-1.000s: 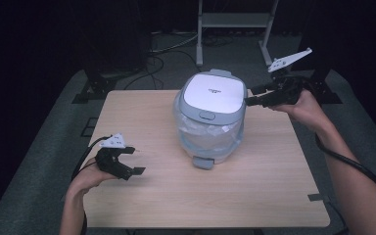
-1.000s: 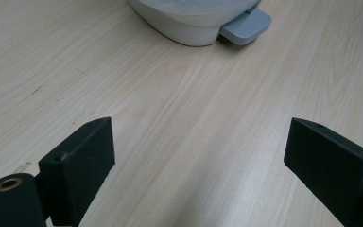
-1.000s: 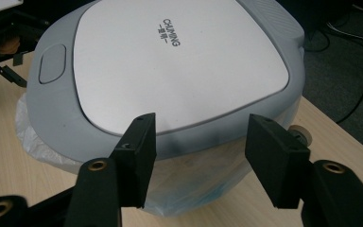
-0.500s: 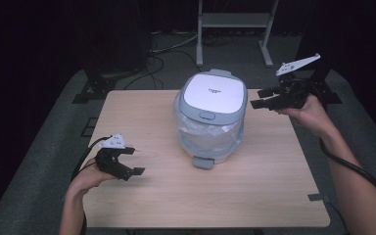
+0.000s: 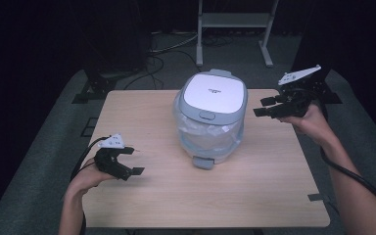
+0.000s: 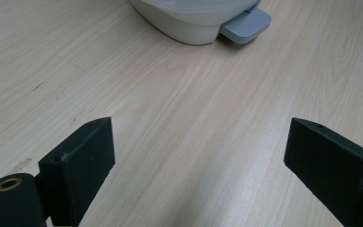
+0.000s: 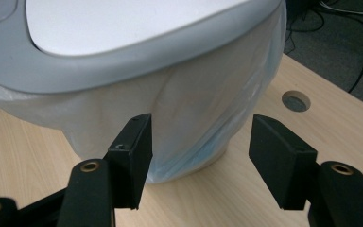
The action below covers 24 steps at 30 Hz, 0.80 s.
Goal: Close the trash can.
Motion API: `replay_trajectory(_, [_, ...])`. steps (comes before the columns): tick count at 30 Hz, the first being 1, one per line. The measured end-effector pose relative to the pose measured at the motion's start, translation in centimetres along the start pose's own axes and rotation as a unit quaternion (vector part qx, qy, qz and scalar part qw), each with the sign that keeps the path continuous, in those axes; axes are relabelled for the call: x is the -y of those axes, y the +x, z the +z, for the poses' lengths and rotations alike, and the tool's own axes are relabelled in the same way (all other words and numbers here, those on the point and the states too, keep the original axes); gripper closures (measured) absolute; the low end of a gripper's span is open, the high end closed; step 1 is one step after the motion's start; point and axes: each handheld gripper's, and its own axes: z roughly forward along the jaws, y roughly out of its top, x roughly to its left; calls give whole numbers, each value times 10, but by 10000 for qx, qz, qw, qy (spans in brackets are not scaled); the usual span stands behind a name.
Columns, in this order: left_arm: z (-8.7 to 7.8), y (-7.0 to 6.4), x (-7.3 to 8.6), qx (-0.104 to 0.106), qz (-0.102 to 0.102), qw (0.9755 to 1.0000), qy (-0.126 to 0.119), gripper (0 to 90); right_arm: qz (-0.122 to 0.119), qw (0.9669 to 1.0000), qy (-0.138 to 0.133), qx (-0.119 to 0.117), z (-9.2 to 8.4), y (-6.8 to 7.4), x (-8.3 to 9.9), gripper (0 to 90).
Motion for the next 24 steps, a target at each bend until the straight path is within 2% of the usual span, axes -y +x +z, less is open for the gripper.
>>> replay_trajectory(24, [4,0,1,39,6,10000,58,85,275,9996,81,-33,14,-2,44,379])
